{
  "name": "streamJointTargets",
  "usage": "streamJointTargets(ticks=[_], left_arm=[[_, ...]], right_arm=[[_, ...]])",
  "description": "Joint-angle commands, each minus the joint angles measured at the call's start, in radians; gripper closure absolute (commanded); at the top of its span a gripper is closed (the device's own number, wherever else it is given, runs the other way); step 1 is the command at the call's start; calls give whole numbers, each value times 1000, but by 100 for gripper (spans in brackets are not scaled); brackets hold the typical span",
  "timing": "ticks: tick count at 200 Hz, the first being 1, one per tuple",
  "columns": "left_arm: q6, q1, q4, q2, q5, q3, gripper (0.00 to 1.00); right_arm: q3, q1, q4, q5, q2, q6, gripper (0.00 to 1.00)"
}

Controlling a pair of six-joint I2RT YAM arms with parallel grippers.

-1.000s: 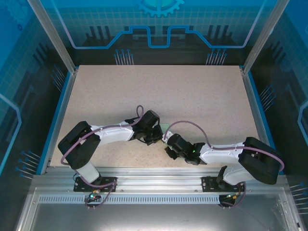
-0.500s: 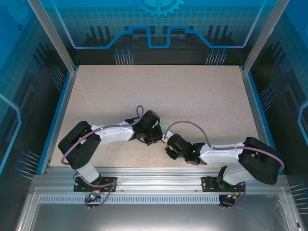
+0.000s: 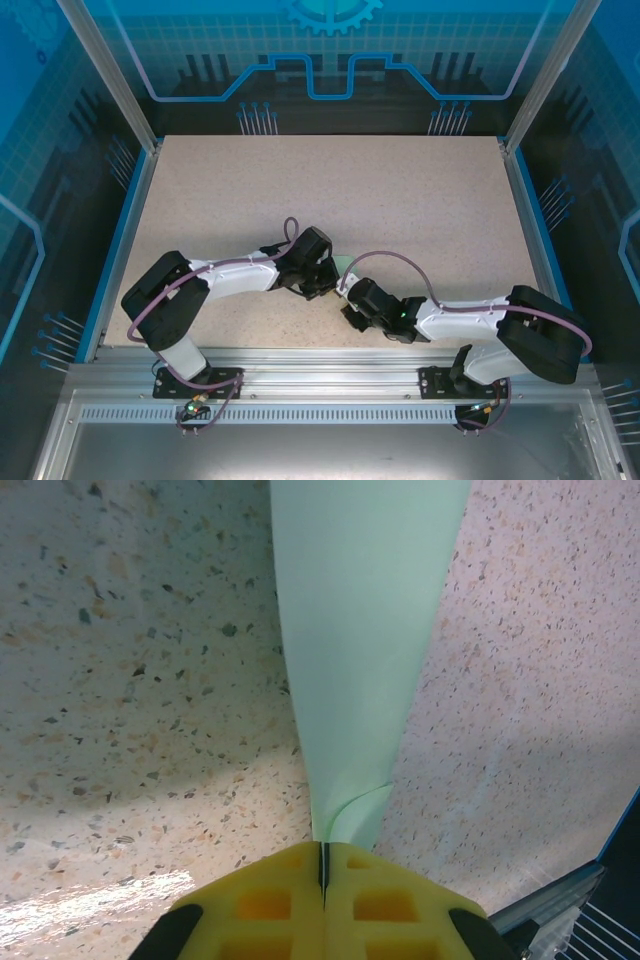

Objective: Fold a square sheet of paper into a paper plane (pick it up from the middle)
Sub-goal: Fold the wing for the fifth time at the center of the table.

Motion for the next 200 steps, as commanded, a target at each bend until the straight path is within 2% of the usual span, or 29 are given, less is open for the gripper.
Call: streamJointTargets(ticks=[1,68,91,114,133,150,178,200], left_arm=[[23,-1,-22,19,31,24,94],[28,-1,-28,22,30,24,94],[27,-2,-28,22,29,22,93],[30,-2,-31,10,25,21,86],[37,-1,-37,-14,13,21,74],[44,0,-34,-46,0,16,68],[55,1,-26,-128,-50,-8,48],[62,1,-12,-183,-83,-35,42]], right_arm=[[2,18,65,6,-29,-2,72],[4,17,53,30,-19,22,78],[2,15,53,13,-21,37,86],[-12,-24,63,-72,-19,88,94],[-38,-75,96,-162,-24,141,96],[-62,-123,135,-247,-39,180,98],[-119,-216,215,-378,-75,242,99],[-151,-293,261,-477,-87,281,99]])
